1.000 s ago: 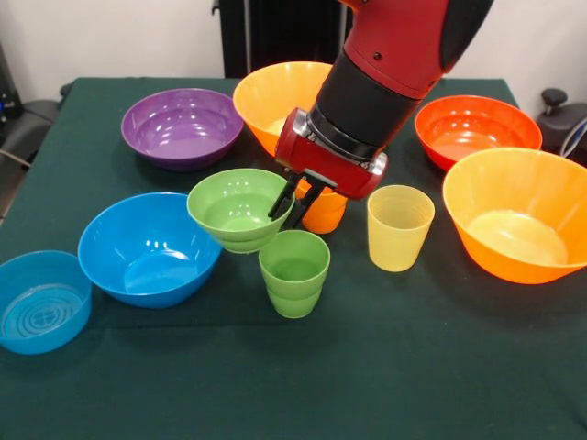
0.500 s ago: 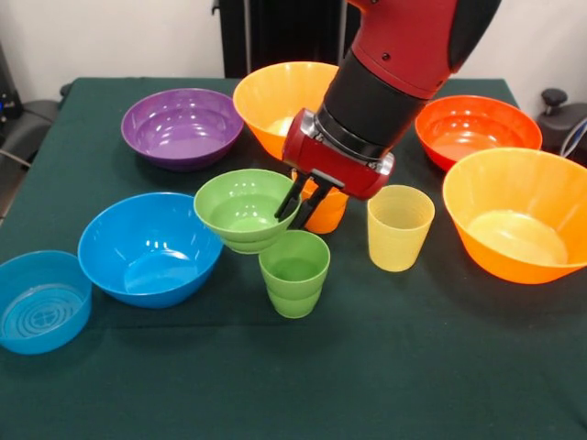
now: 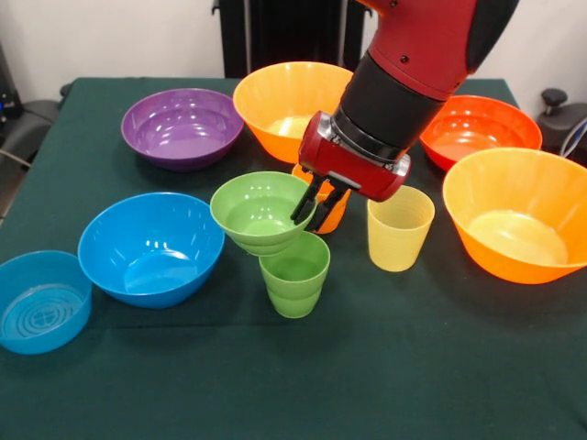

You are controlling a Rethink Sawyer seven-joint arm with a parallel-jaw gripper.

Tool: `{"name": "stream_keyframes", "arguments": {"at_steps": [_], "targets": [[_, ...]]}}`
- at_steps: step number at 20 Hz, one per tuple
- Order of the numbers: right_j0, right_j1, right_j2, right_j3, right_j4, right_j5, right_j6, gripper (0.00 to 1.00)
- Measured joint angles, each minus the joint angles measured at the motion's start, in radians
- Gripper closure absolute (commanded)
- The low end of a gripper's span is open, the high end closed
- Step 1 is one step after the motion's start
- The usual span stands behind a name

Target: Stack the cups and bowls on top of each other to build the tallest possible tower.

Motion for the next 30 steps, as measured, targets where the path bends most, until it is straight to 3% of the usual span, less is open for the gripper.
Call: {"name": "stream_keyframes", "arguments": {"at_steps": [30], "targets": [[-0.006,0.0,0.0,-0.002,0.021,0.0,0.0,1.0]]}}
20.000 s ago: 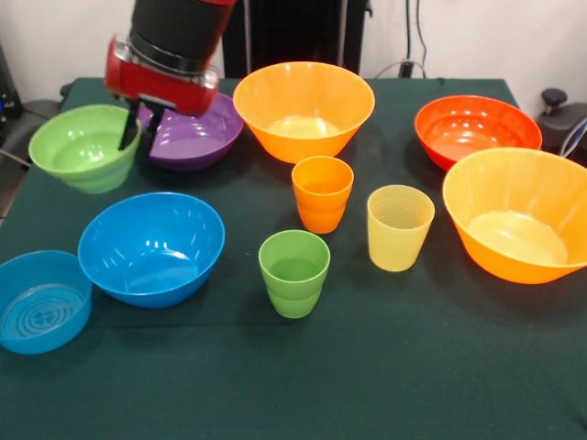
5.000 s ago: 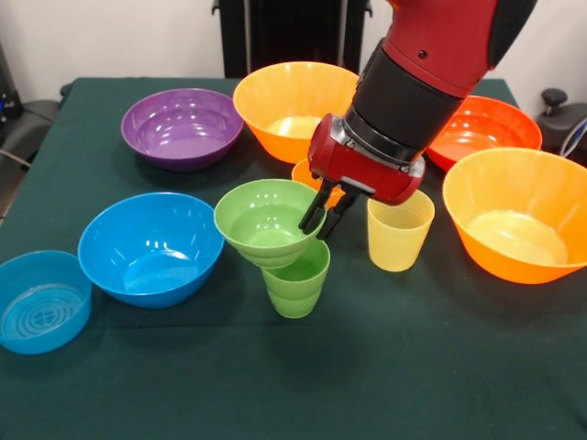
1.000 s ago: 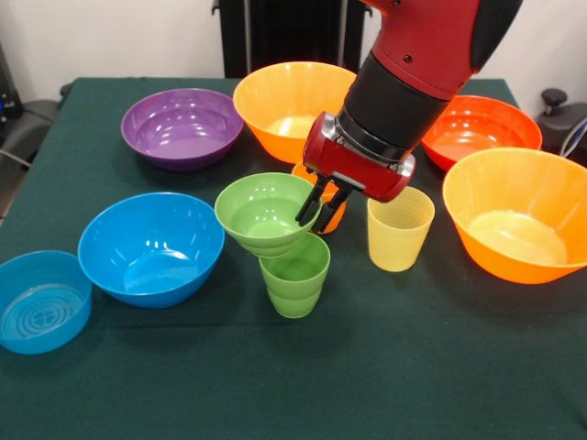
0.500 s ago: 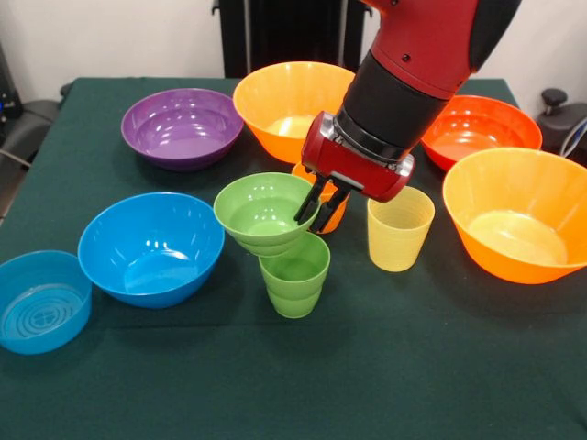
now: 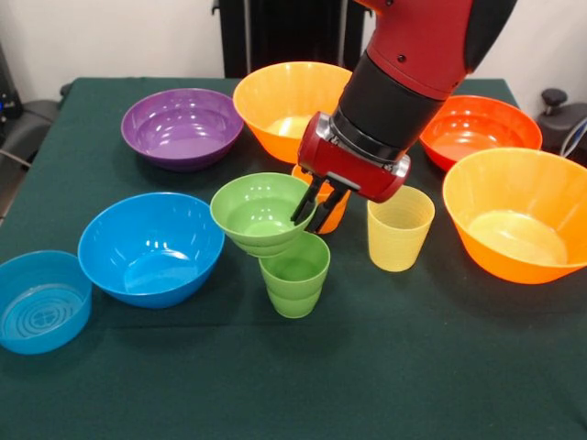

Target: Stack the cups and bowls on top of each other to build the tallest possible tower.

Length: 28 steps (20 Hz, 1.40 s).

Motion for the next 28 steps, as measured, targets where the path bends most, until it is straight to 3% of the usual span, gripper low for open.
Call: {"name": "stream_keyframes", "arguments": {"at_steps": [28], "targets": [[0.016,0.002,0.0,-0.003,0.01,0.0,0.0,1.0]]}}
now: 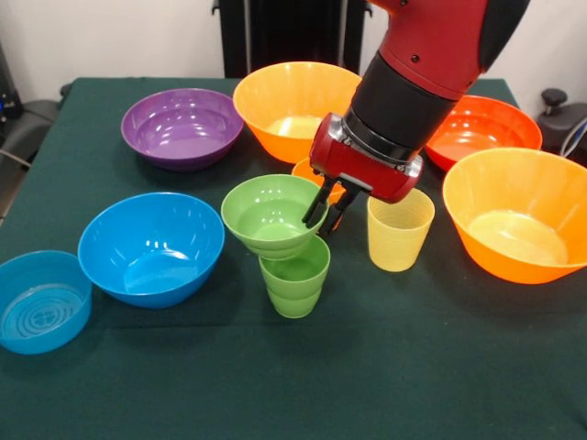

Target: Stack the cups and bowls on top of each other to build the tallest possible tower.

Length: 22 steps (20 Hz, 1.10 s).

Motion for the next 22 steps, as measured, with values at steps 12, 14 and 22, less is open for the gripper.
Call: {"name": "stream_keyframes", "arguments": {"at_steps": [12,14,22], "targets": [[0.007,0.01,-0.005,-0.033,0.033,0.0,0.002,1.0],[0.007,0.015,-0.005,-0.047,0.037,0.0,0.002,1.0],[0.0,0.07,-0.005,-0.138,0.055,0.024,0.002,1.0]]}}
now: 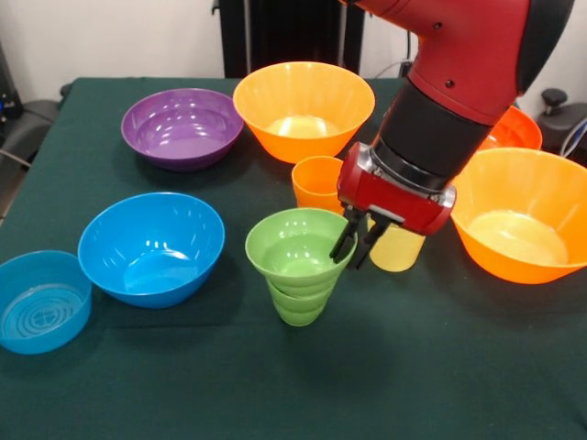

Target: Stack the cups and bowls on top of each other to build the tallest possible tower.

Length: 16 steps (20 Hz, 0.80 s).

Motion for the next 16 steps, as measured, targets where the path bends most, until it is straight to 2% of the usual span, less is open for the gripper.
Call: {"name": "stream_keyframes", "arguments": {"at_steps": [6,16], "targets": [[-0.008,0.019,-0.003,-0.036,0.008,0.015,0.0,1.0],[-0.01,0.017,-0.003,-0.033,0.008,0.015,0.0,1.0]]}}
